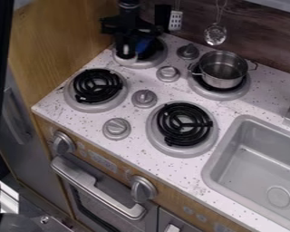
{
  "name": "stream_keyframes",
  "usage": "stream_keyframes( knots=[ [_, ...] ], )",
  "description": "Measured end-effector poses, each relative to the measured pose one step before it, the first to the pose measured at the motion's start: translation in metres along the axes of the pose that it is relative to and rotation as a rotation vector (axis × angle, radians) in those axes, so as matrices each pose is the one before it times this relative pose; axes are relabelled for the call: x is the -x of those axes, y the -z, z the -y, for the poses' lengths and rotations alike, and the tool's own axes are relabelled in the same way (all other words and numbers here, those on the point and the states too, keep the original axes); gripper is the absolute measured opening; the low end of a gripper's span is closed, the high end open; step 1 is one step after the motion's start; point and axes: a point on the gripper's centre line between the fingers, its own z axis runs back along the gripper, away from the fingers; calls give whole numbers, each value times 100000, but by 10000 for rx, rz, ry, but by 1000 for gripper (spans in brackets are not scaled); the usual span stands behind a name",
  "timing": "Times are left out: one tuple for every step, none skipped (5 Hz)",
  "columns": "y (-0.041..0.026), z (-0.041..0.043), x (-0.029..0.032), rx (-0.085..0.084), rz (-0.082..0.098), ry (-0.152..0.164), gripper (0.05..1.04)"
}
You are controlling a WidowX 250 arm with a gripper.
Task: Move the black and white item from lower right burner to the middle of the stove
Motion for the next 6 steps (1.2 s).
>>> stream_keyframes(
  knots=[
    [1101,-295,505,468,-295,269,213],
    [1288,1270,1650,192,-347,495,213],
    [454,3475,949,190,-94,754,213],
    [490,1914,-215,-61,40,463,213],
    [519,-503,-393,-93,36,-120,268],
    [42,-545,-19,-176,16,-84,551]
  ],
)
